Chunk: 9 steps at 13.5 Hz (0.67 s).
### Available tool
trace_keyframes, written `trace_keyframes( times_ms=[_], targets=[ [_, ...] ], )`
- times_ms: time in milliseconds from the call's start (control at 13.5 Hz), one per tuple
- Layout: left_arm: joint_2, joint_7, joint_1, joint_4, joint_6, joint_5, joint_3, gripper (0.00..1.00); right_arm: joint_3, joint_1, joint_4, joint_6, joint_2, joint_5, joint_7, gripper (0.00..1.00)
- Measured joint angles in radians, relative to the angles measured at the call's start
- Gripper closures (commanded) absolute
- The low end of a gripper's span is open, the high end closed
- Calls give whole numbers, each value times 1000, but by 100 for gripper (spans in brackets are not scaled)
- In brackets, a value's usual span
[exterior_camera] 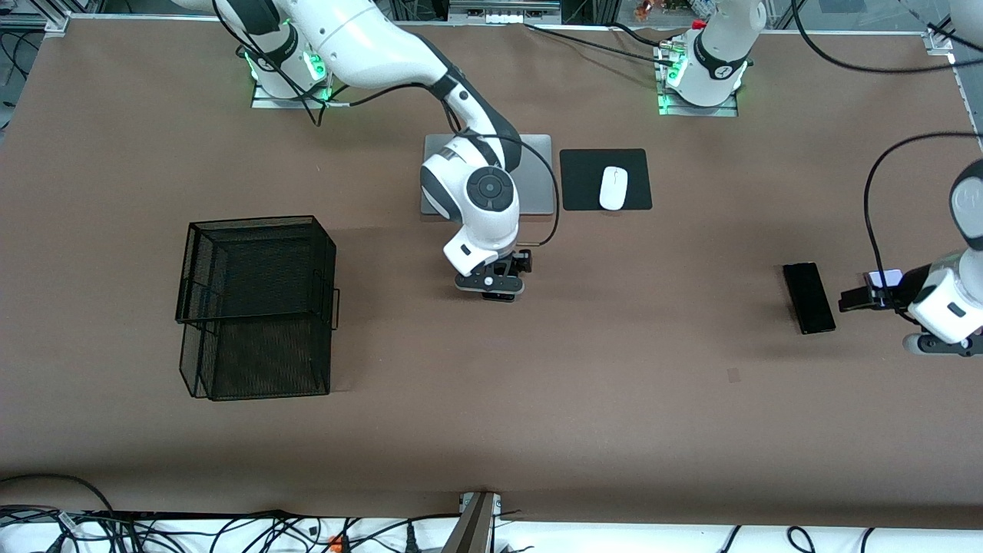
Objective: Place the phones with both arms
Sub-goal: 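Grasp the flip phone with the right gripper while the left grasps the smartphone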
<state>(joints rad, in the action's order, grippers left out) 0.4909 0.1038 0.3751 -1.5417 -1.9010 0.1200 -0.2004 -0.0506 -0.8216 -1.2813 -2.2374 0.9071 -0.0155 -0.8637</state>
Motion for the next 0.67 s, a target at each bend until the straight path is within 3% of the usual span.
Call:
trace_keyframes(
  times_ms=[296, 444, 518, 592, 666],
  targets=[
    [83, 0, 47, -39, -67, 0, 1, 0, 0, -10, 2, -61, 37, 0, -7, 0],
    [87, -1, 49, -107, -172, 28, 6, 0, 0, -17, 2, -74, 52, 0, -14, 0],
    [88, -3, 51, -147, -238, 47, 11, 0, 0, -21, 2, -82, 58, 0, -18, 18],
    [89, -3, 58, -190, -294, 57, 14, 0, 0, -25, 2, -89, 62, 0, -22, 52],
    [91, -2, 67, -231, -333, 60, 15, 0, -2, -27, 3, -89, 63, 3, -22, 71]
  ],
)
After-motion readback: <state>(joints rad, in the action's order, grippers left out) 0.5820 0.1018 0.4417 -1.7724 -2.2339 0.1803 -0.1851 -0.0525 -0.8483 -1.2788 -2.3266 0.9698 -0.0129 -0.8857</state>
